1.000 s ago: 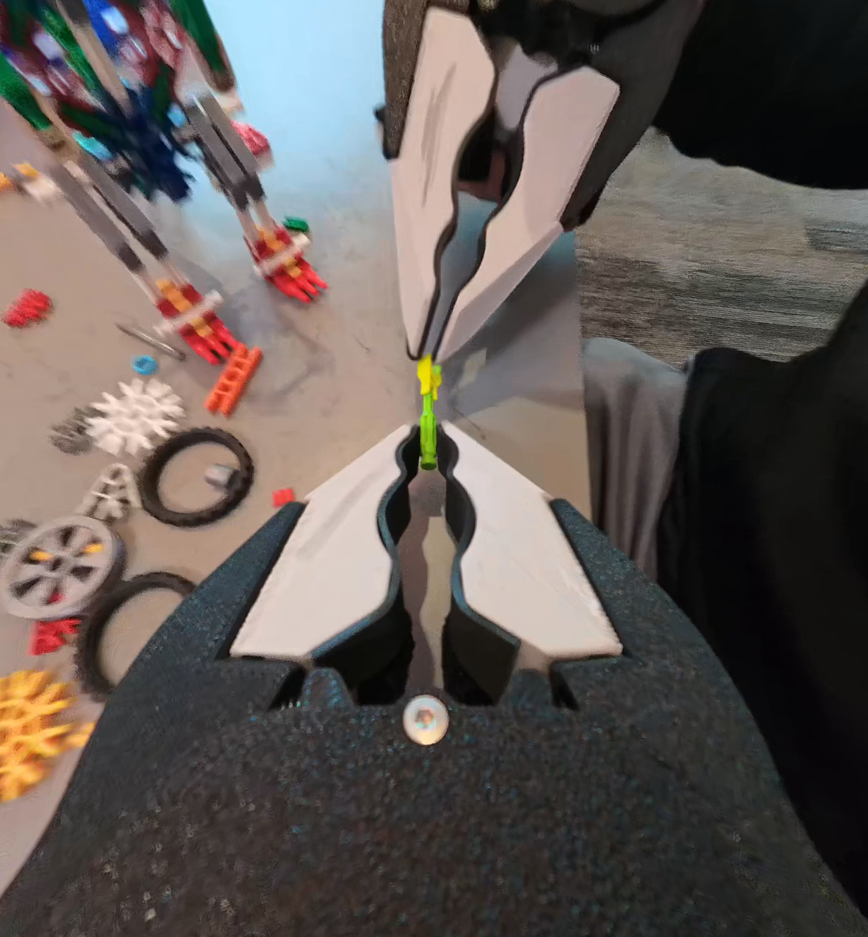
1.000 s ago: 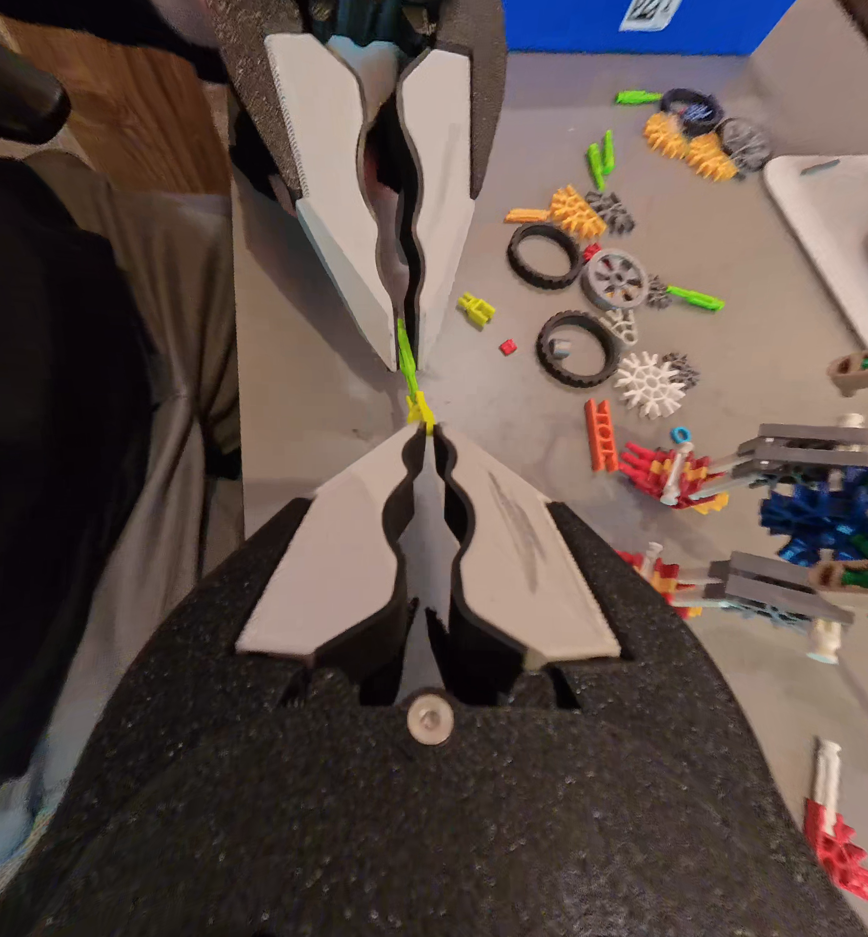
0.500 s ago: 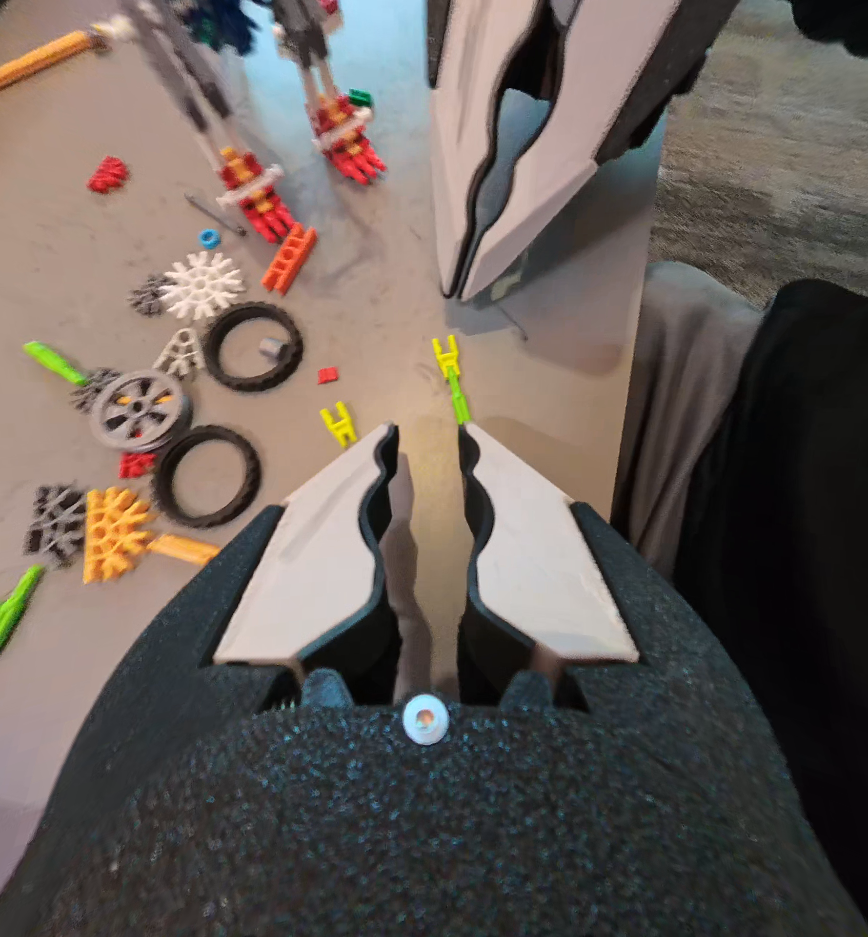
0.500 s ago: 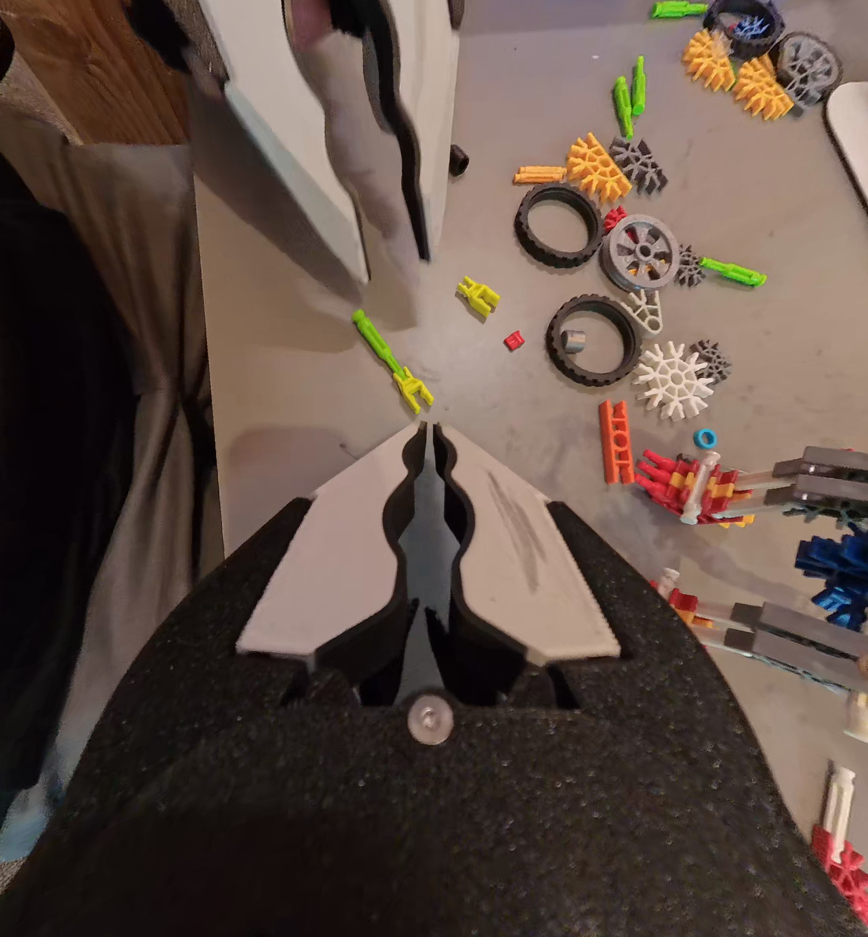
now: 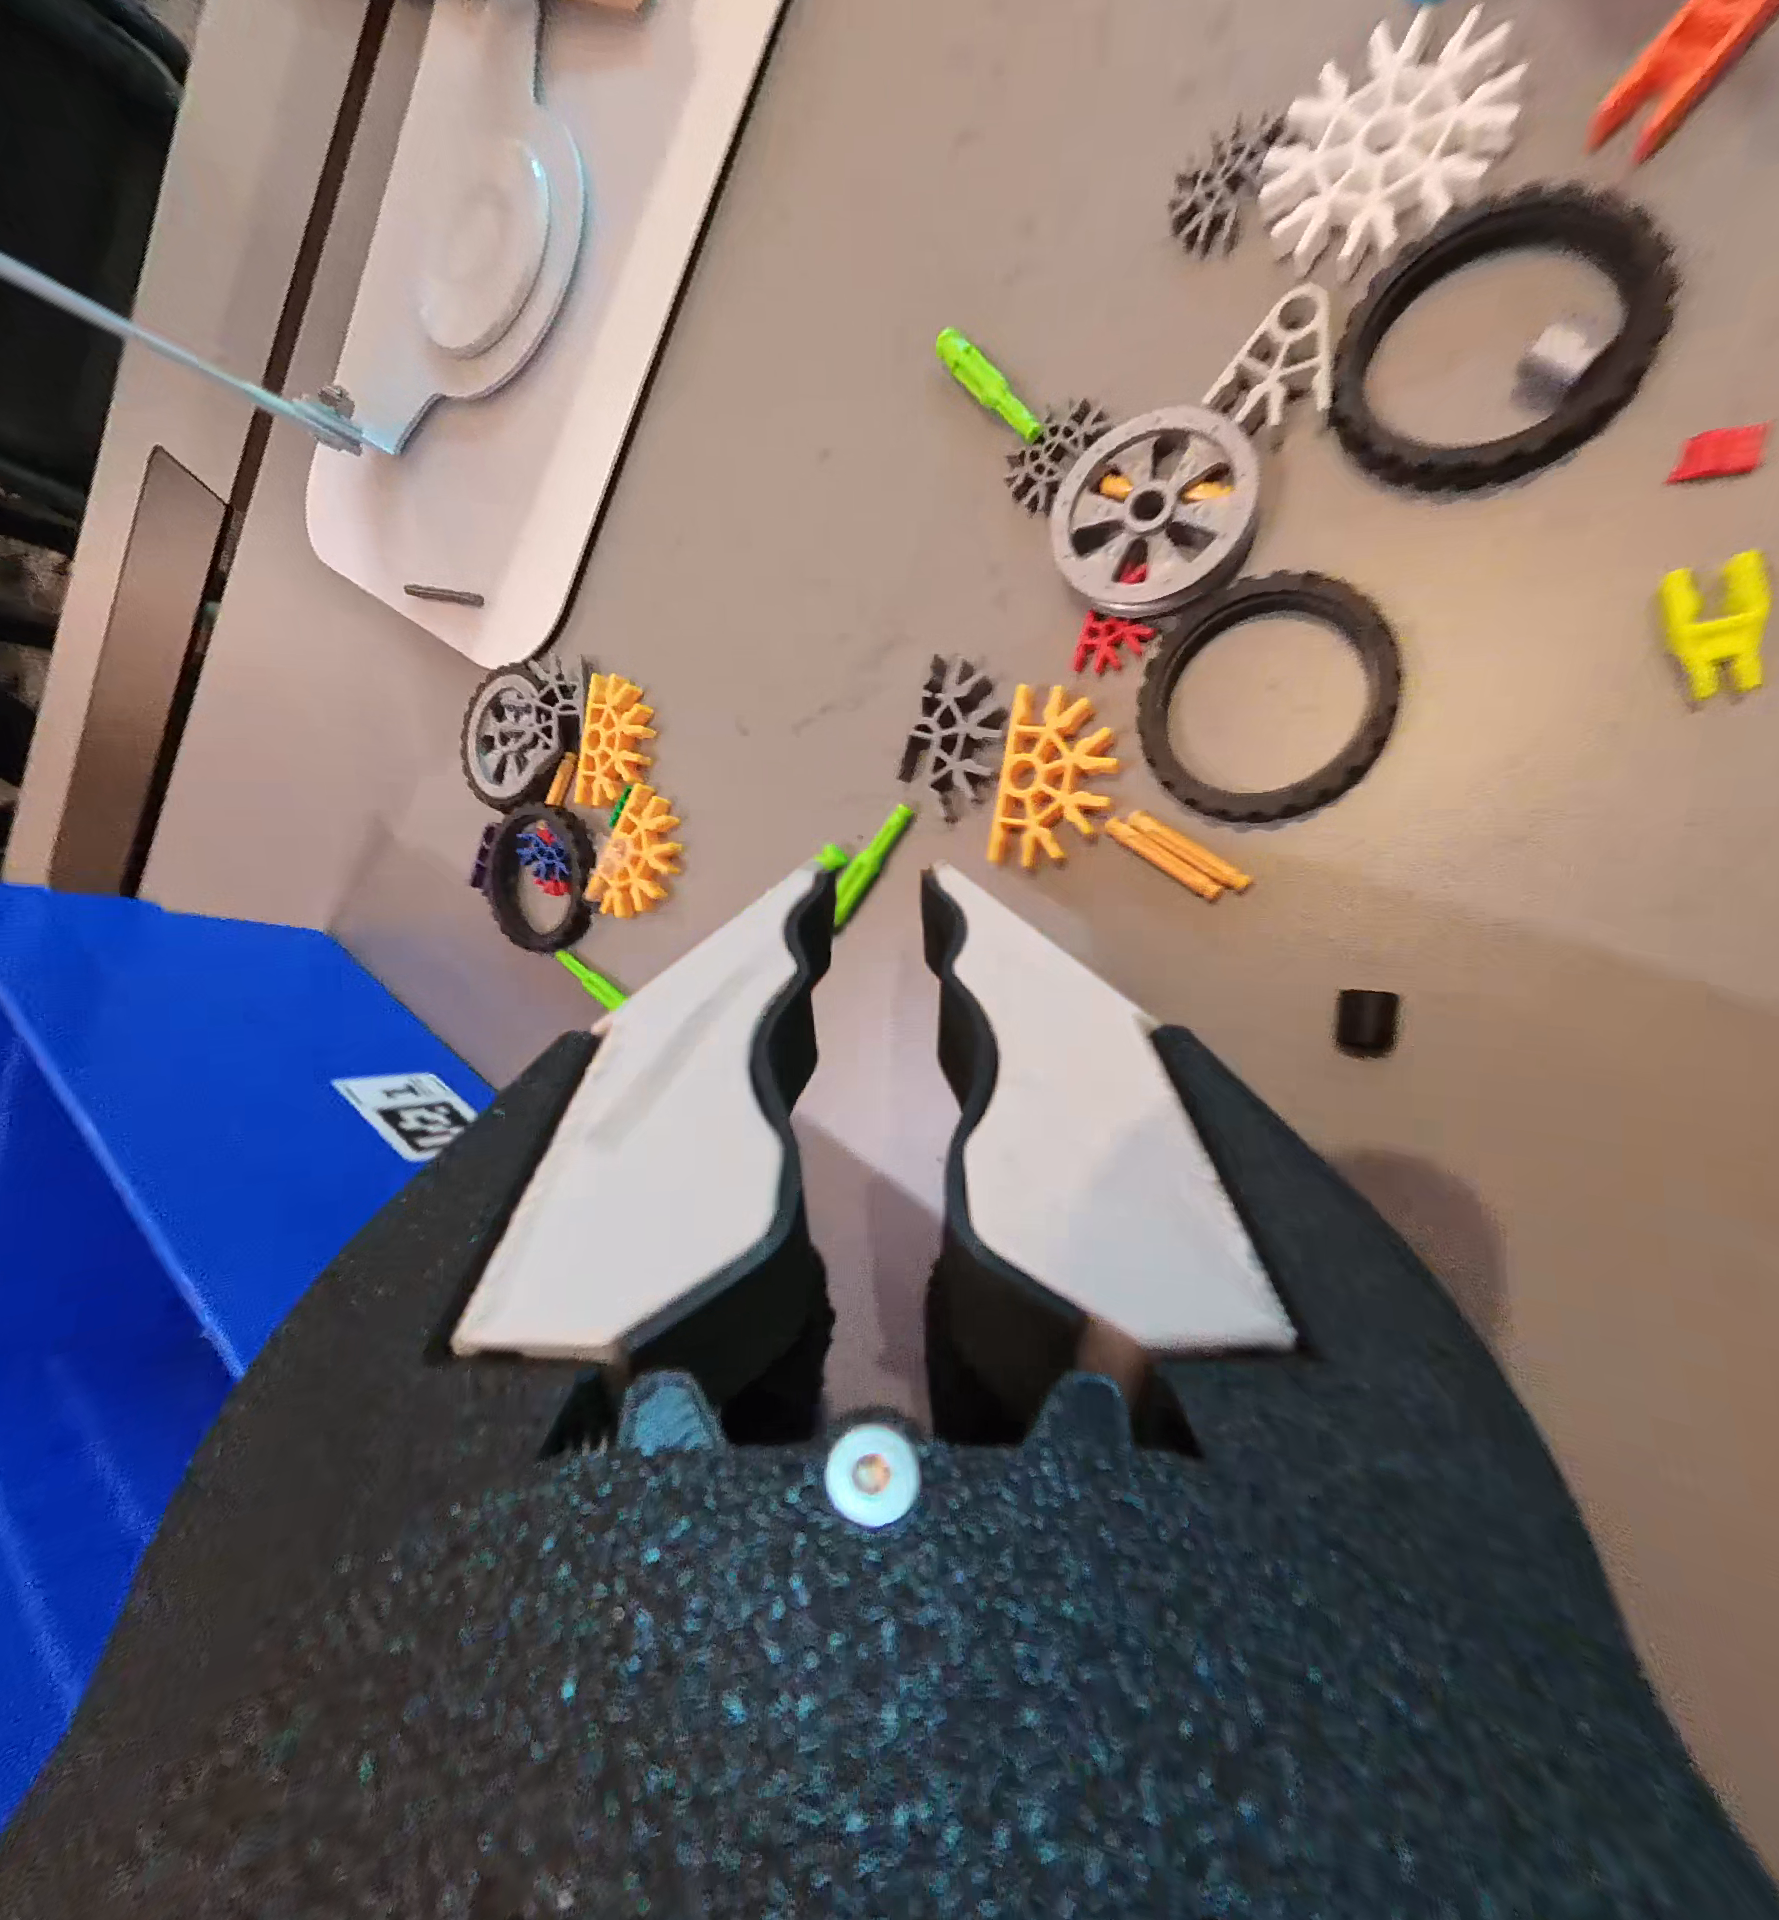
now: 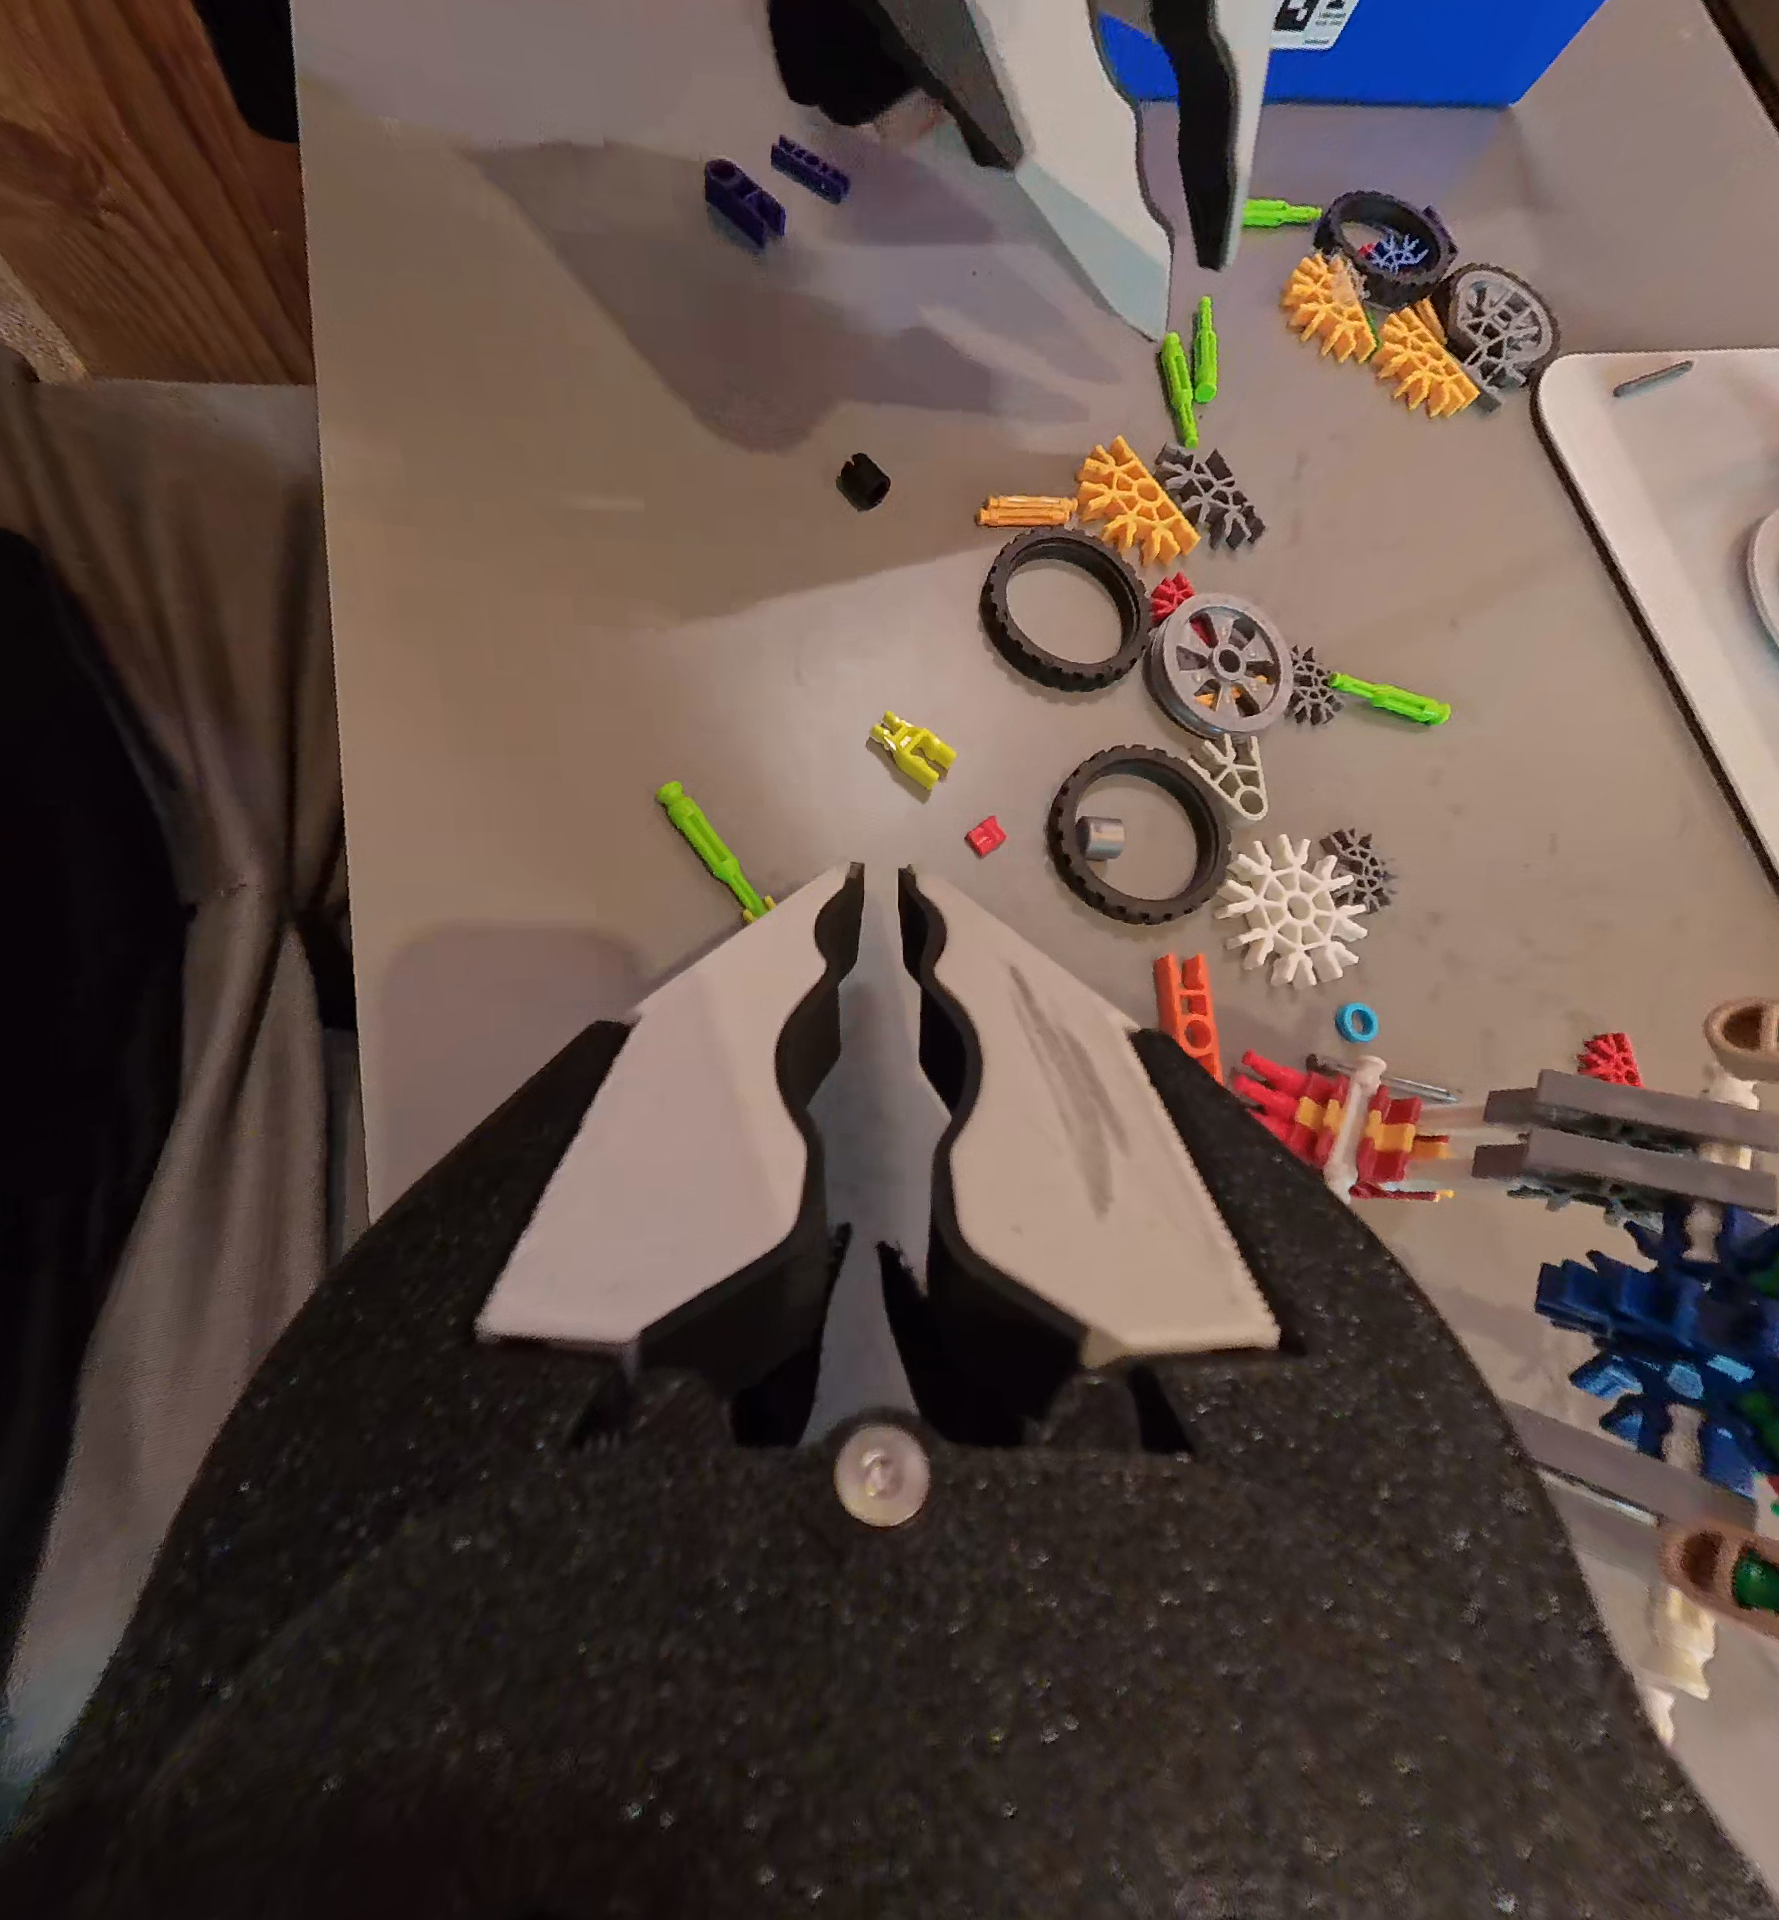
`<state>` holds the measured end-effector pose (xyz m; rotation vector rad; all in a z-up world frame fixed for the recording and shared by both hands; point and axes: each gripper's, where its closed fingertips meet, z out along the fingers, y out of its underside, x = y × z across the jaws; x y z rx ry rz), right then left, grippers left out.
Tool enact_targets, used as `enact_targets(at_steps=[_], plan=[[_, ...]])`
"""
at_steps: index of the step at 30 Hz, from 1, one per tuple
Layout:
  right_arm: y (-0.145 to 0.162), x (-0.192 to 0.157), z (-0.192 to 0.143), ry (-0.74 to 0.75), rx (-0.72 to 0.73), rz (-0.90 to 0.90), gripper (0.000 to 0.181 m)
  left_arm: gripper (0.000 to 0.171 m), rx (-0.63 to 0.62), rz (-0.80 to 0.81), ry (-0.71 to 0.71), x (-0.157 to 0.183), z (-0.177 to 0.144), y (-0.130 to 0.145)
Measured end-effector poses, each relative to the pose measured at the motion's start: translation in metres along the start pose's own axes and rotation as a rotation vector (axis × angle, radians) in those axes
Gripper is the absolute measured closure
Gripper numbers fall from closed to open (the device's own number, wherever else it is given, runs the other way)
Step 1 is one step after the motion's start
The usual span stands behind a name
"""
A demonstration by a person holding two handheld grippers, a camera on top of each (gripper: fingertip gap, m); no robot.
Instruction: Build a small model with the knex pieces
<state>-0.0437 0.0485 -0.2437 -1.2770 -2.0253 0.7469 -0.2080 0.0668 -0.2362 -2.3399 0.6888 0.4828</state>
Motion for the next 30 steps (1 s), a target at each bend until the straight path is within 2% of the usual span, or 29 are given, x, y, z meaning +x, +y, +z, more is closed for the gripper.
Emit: enact_targets(at_steps=[3, 5, 8, 12, 20, 30], plan=[[0.002, 0.001, -0.003, -0.001, 0.016, 0.005, 0.176, 0.155, -0.133, 0.101, 0.060, -0.002, 0.014, 0.009], [0.002, 0.001, -0.005, -0.006, 0.033, 0.011, 0.176, 0.156, -0.223, 0.171, 0.163, 0.007, 0.020, 0.018], [0.002, 0.002, -0.007, -0.009, 0.052, 0.014, 0.176, 0.157, -0.281, 0.214, 0.209, 0.005, 0.025, 0.016], [0.003, 0.002, -0.010, -0.013, 0.078, 0.020, 0.176, 0.159, -0.346, 0.239, 0.195, -0.002, 0.033, 0.017], [0.009, 0.006, -0.016, -0.023, 0.107, 0.034, 0.176, 0.167, -0.391, 0.144, 0.232, -0.001, 0.034, 0.020], [0.008, 0.009, -0.020, -0.015, 0.123, 0.045, 0.177, 0.168, -0.289, 0.059, 0.270, 0.014, 0.023, 0.019]])
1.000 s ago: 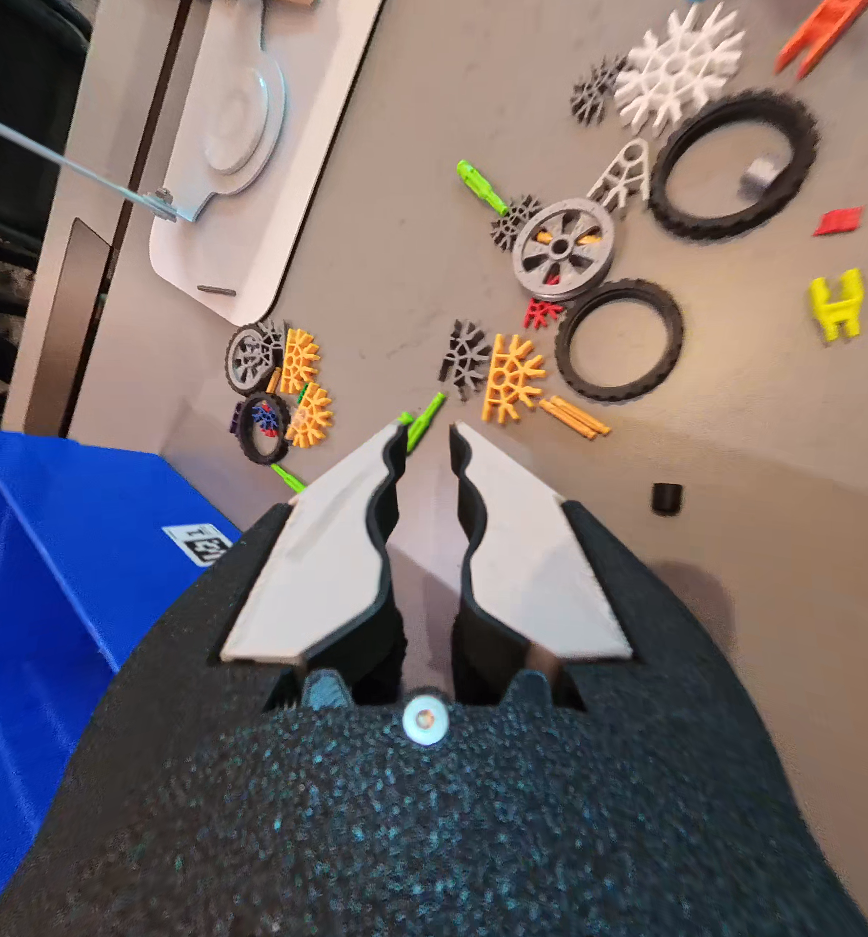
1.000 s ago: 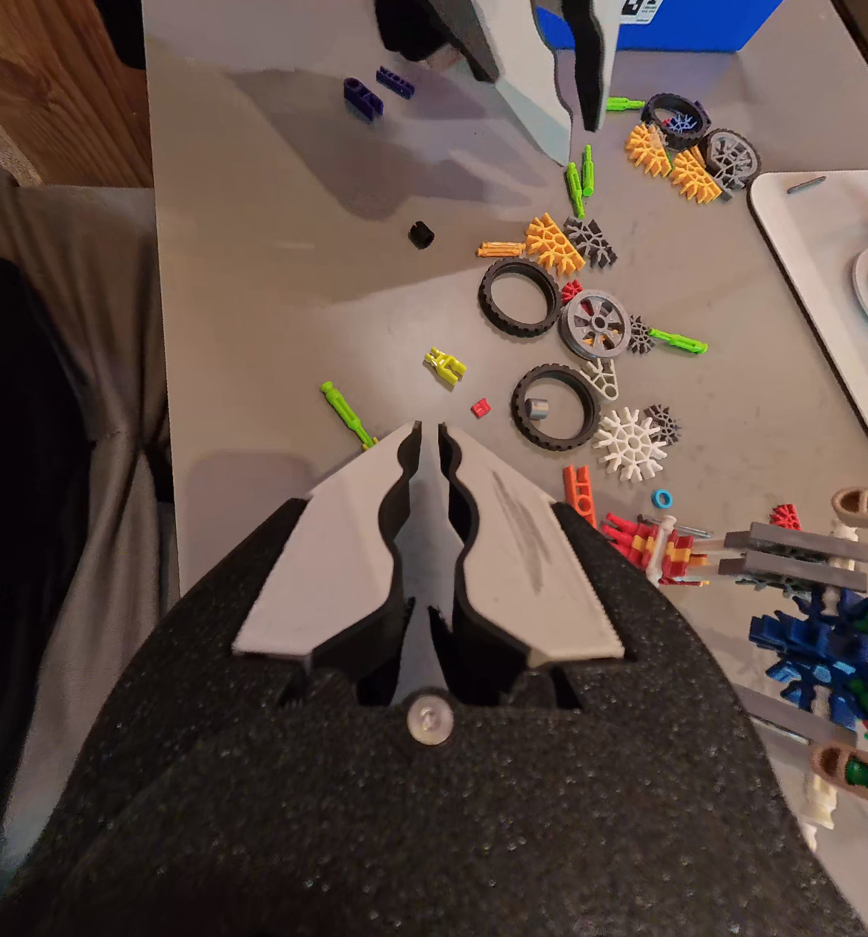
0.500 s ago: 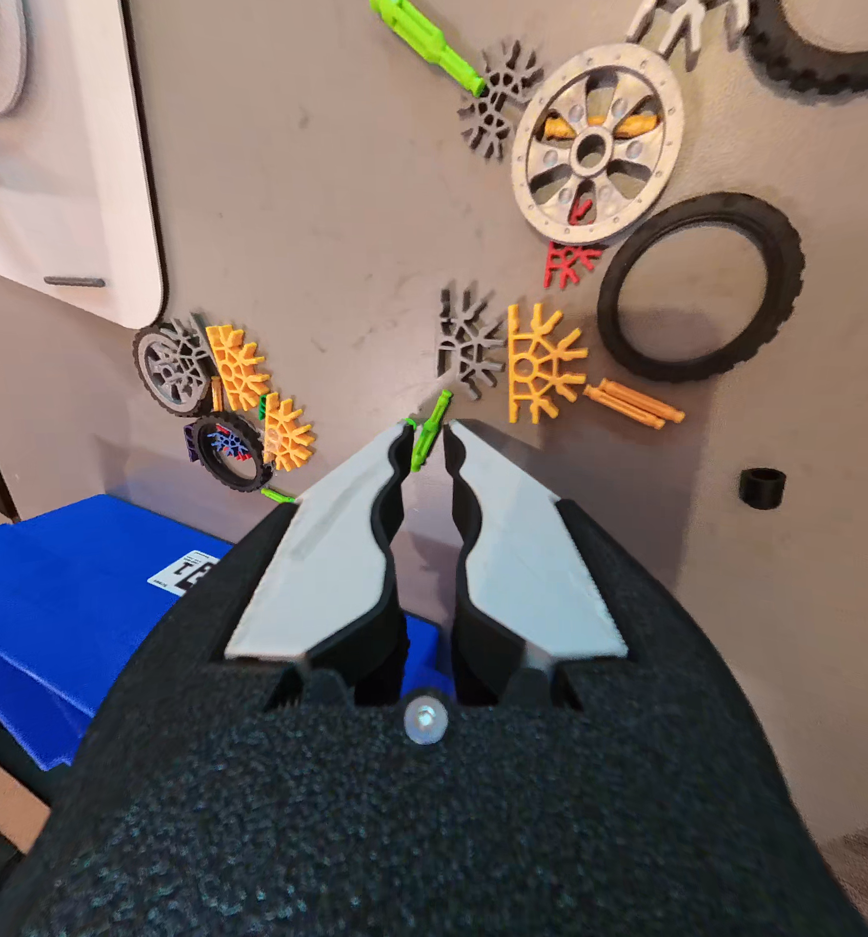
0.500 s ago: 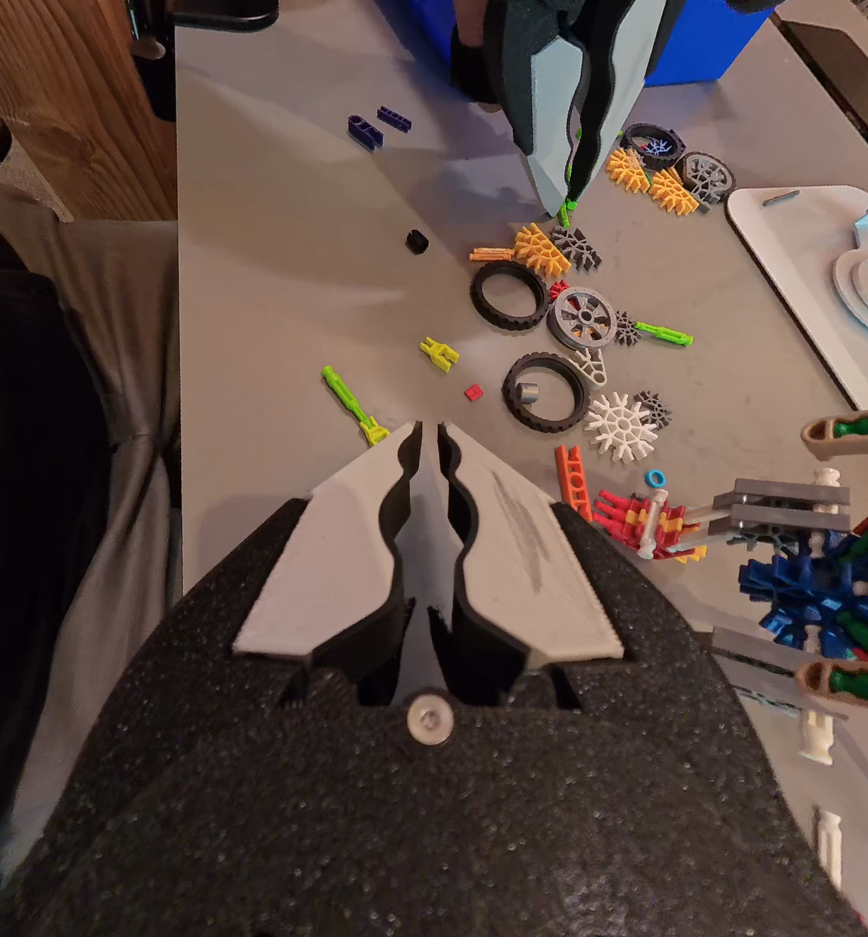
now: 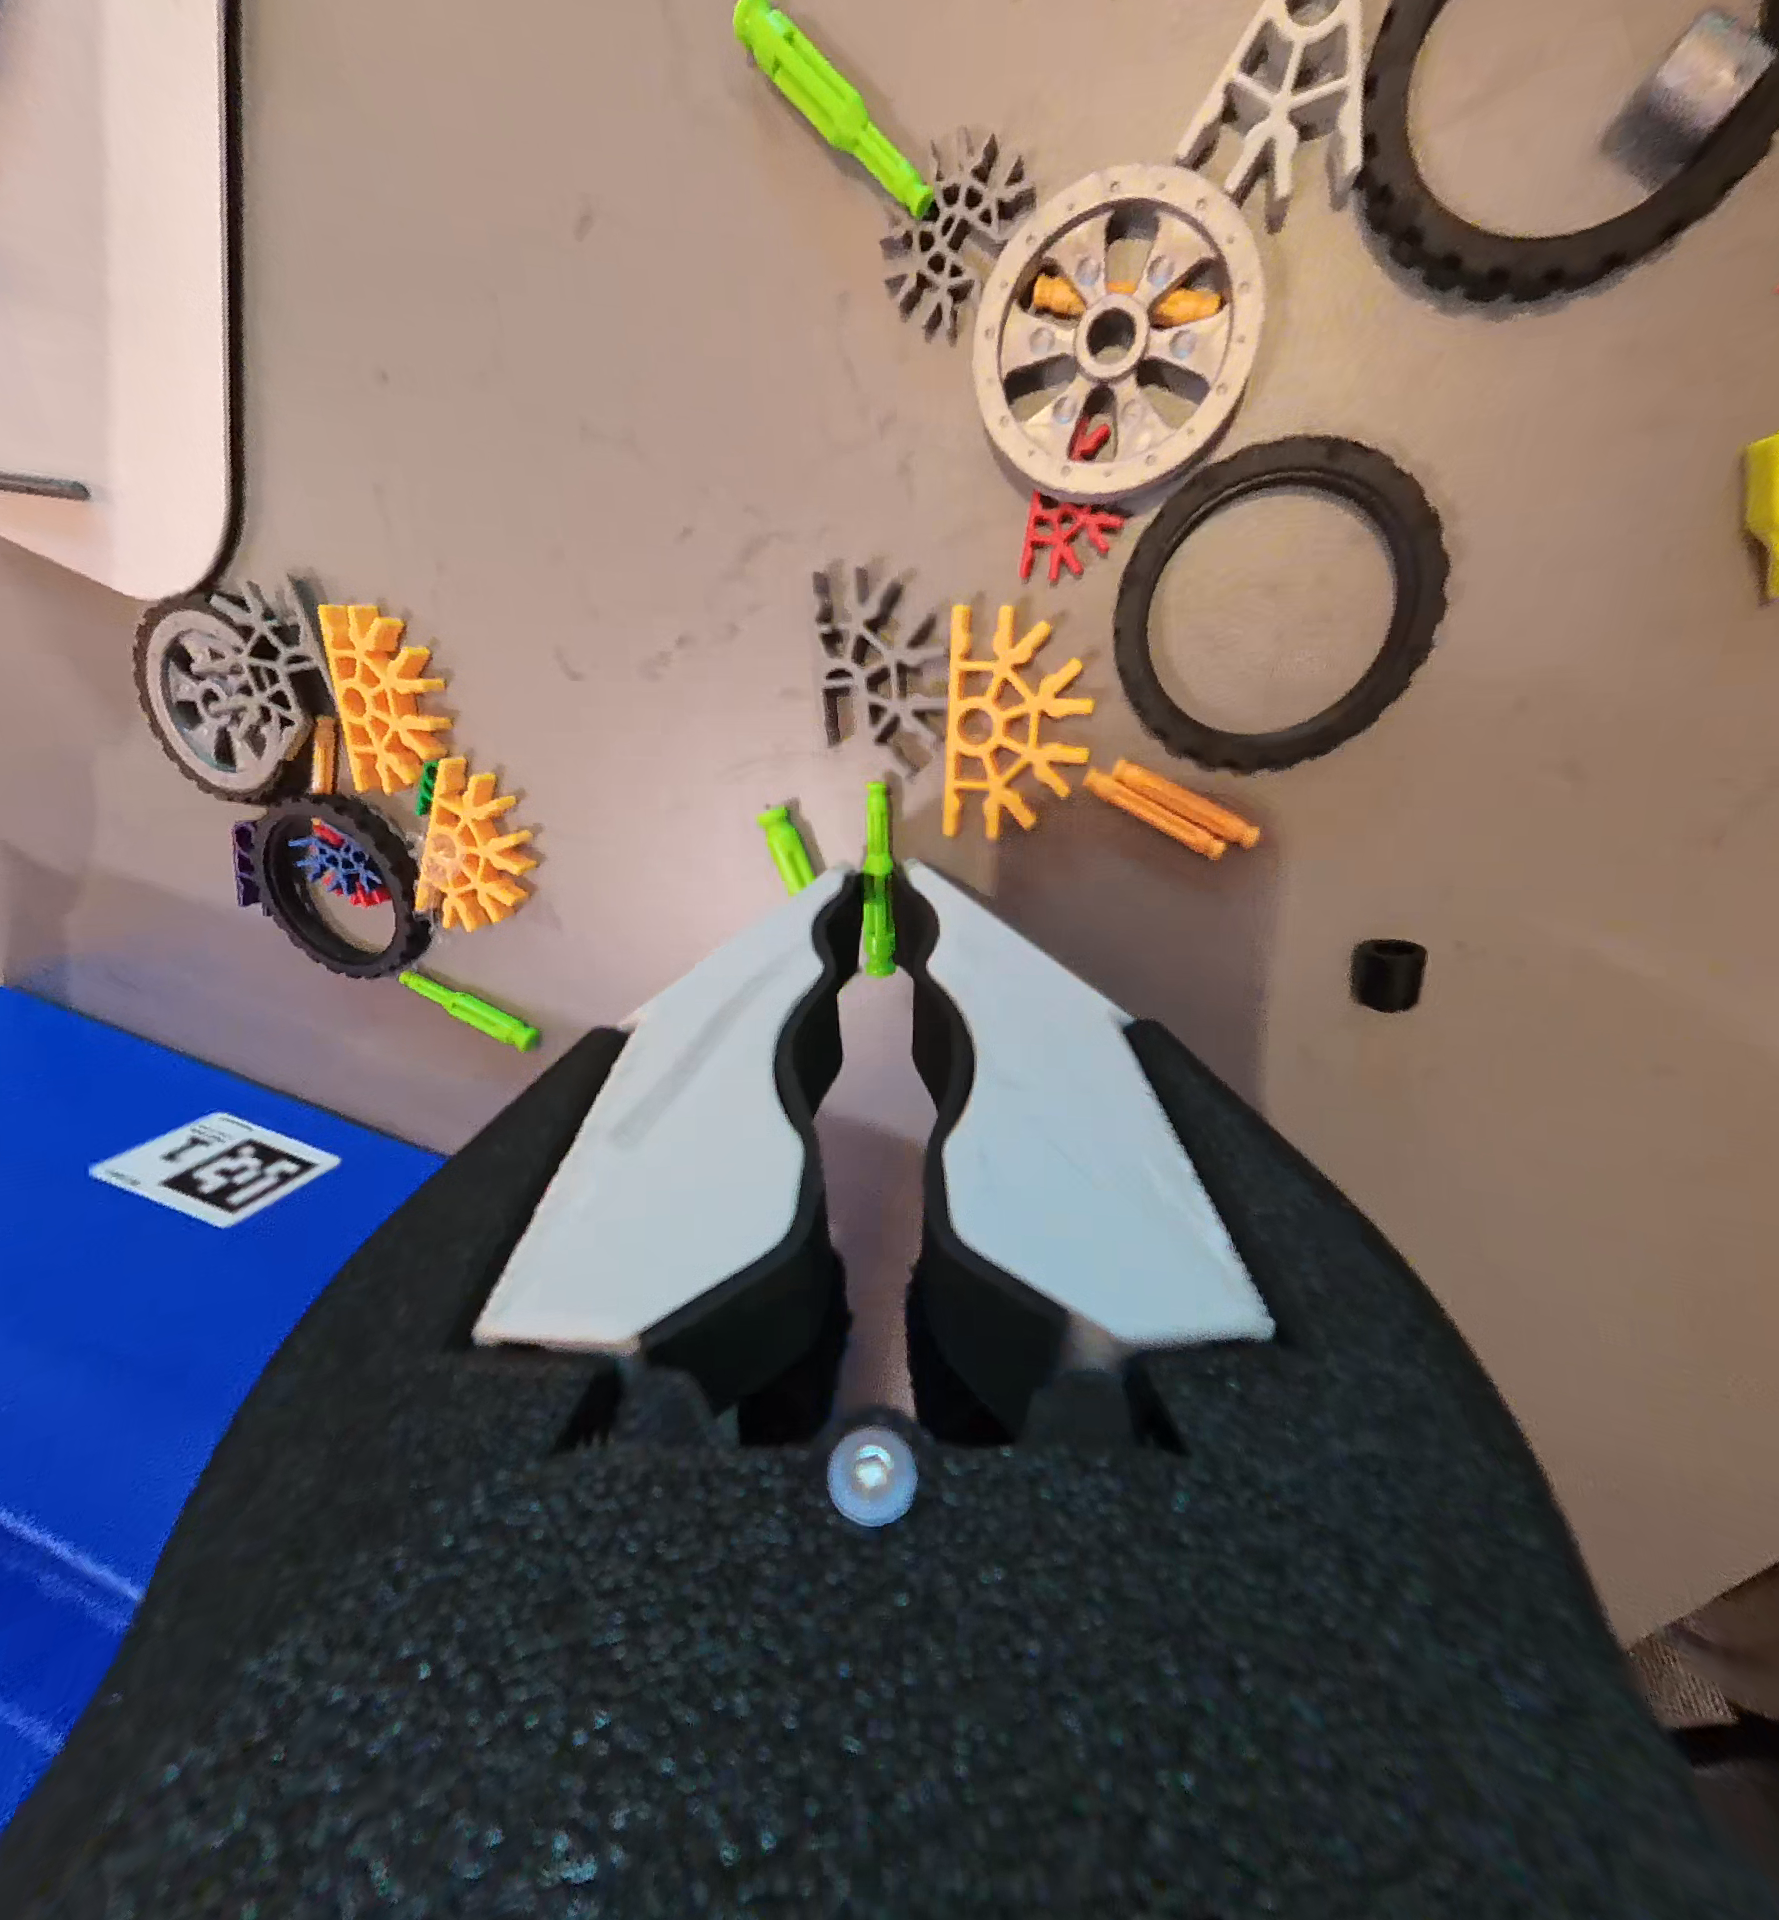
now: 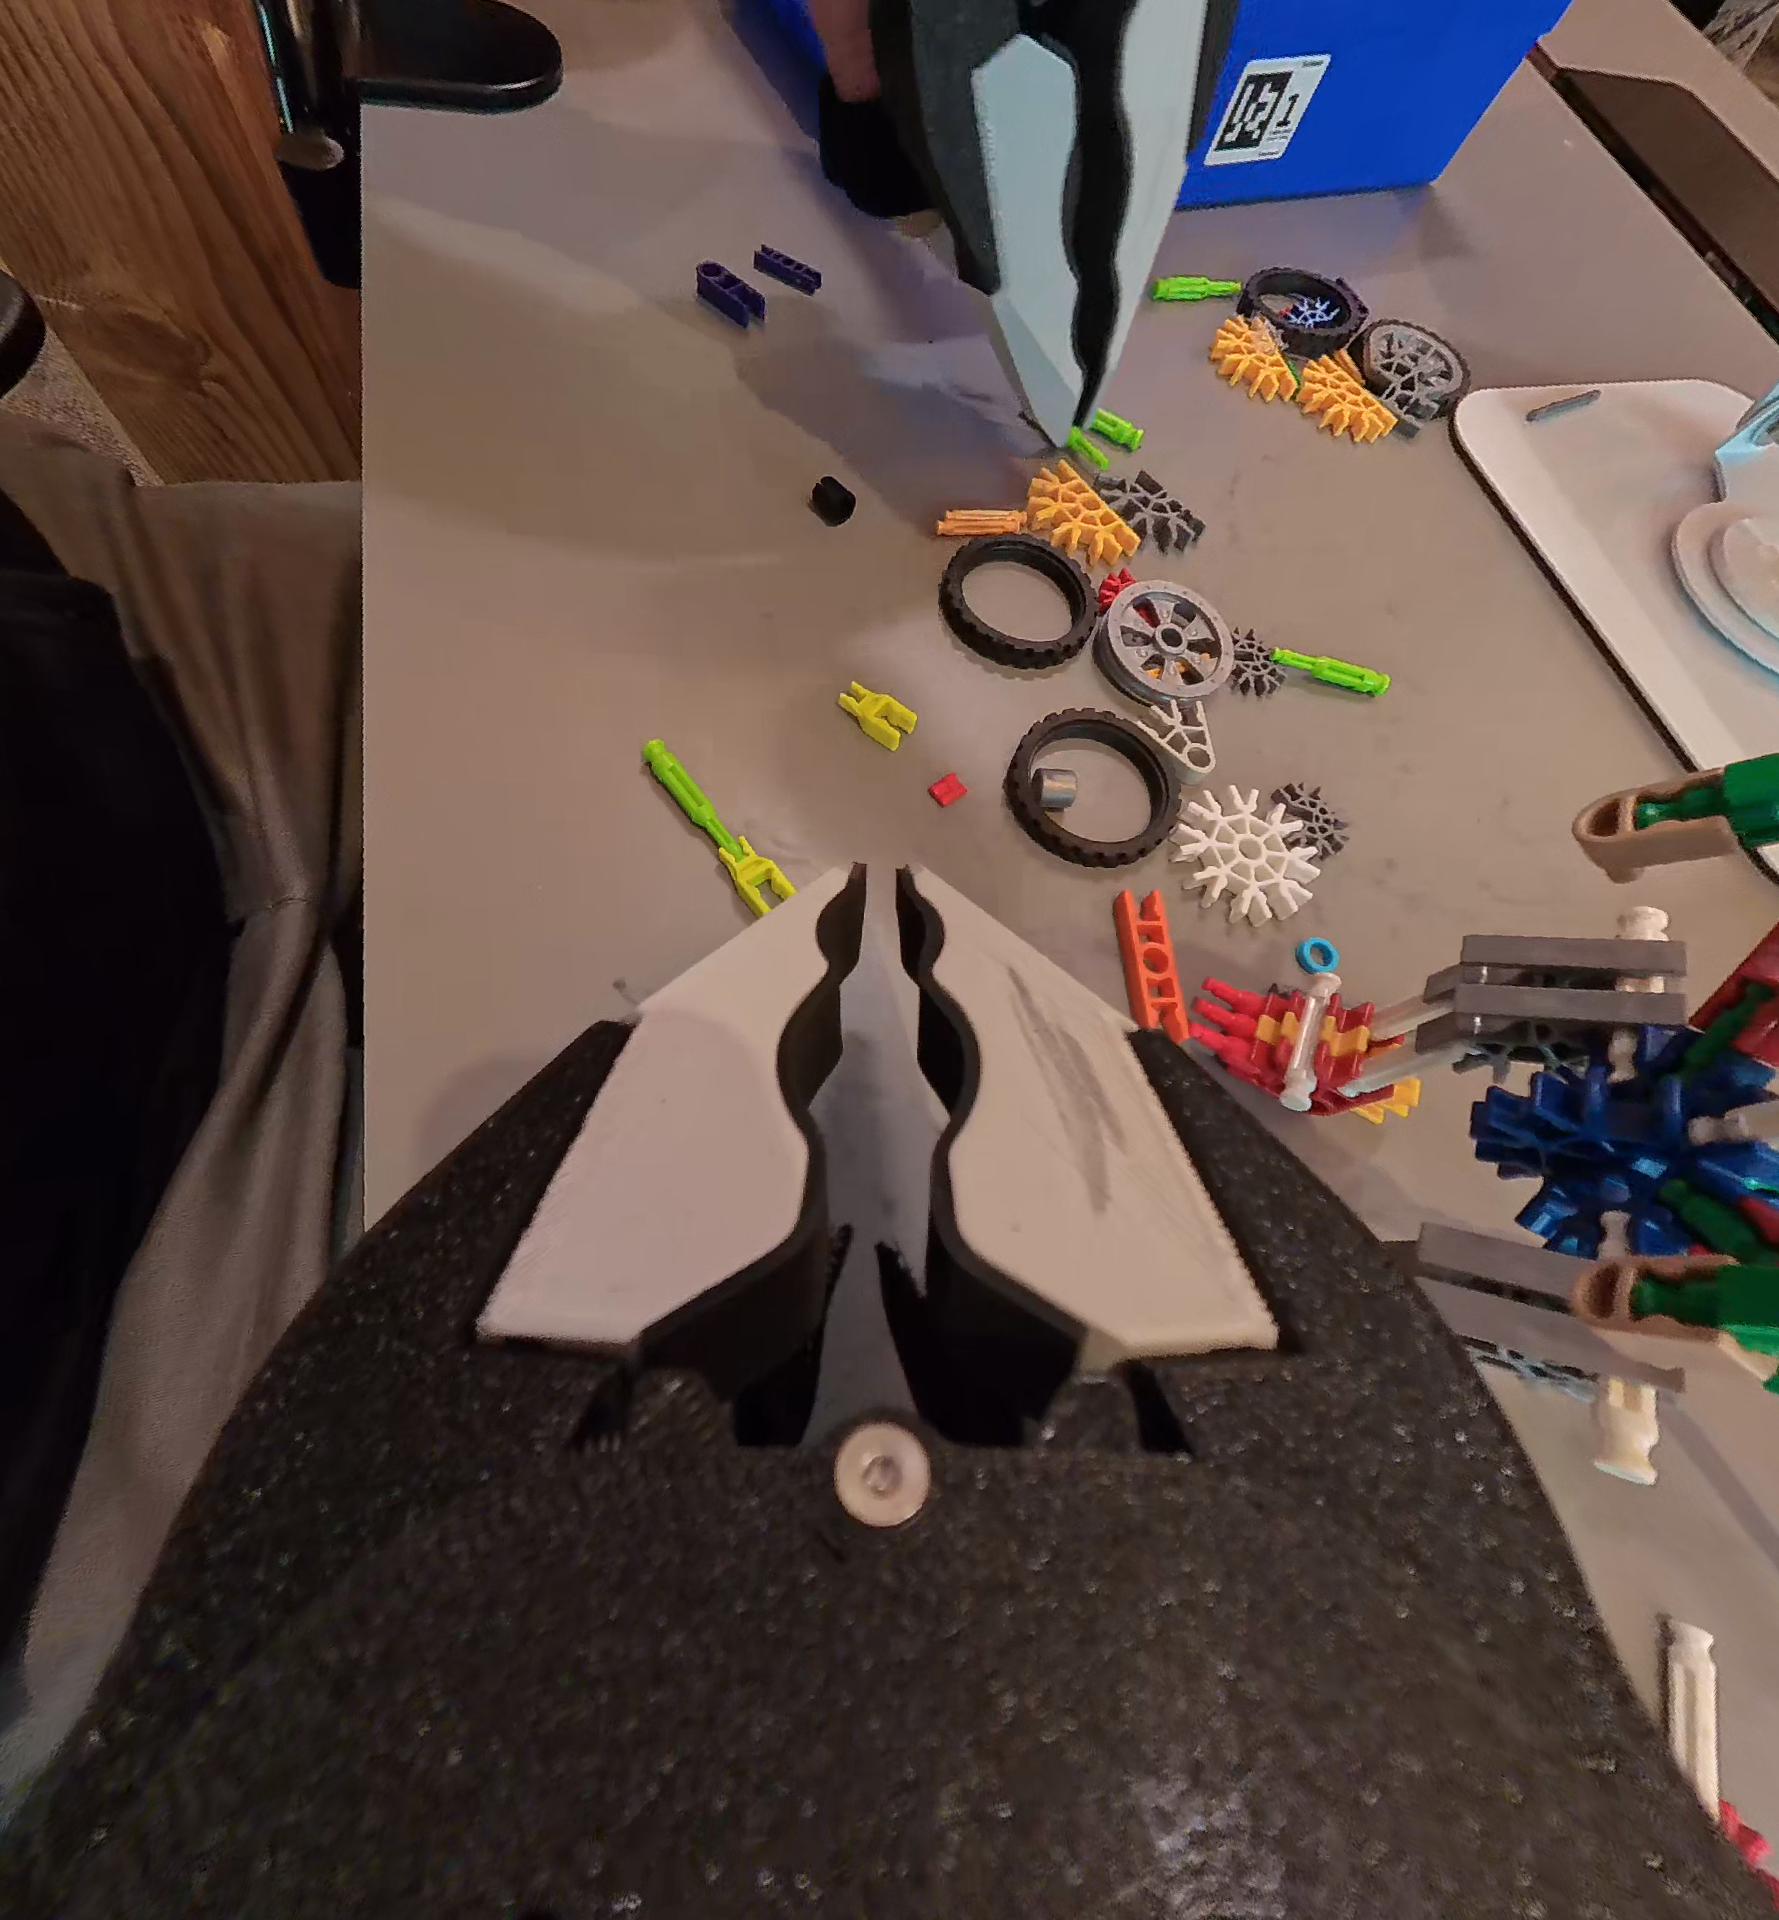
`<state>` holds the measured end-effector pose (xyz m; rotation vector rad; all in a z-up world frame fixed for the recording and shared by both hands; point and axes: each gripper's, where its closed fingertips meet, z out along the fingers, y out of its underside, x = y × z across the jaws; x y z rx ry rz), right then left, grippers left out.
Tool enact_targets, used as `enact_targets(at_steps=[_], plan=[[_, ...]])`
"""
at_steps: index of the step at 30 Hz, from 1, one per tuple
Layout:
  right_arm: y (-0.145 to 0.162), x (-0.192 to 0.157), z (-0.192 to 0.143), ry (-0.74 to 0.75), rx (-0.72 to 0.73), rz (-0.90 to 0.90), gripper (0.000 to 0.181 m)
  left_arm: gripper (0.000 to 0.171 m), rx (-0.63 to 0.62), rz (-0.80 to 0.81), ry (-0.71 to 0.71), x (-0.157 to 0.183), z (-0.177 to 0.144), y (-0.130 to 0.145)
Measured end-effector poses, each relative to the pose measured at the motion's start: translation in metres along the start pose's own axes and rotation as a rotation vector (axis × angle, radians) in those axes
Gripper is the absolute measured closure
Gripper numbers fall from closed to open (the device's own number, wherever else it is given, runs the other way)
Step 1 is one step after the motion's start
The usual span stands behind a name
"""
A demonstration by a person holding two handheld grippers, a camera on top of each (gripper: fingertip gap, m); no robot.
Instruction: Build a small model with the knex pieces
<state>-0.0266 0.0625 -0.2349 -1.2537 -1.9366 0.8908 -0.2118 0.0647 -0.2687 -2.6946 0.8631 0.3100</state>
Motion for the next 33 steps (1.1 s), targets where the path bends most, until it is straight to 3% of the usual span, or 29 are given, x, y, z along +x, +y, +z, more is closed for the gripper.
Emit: enact_targets(at_steps=[4, 8, 14, 23, 33], plan=[[-0.003, 0.001, 0.003, 0.004, -0.004, 0.011, 0.177, 0.169, 0.112, -0.049, 0.013, 0.016, -0.025, -0.007], [-0.011, -0.001, 0.019, -0.015, -0.030, -0.017, 0.174, 0.169, 0.223, -0.047, 0.117, 0.063, -0.048, -0.023], [-0.017, 0.000, 0.049, -0.065, -0.080, -0.020, 0.165, 0.169, 0.230, -0.014, 0.180, 0.105, -0.039, -0.031], [-0.005, -0.008, 0.064, -0.112, -0.180, -0.037, 0.166, 0.169, 0.253, -0.012, 0.195, 0.113, -0.029, -0.033], [-0.014, -0.008, 0.060, -0.084, -0.160, -0.029, 0.166, 0.169, 0.319, 0.019, 0.181, 0.109, -0.037, -0.038]])
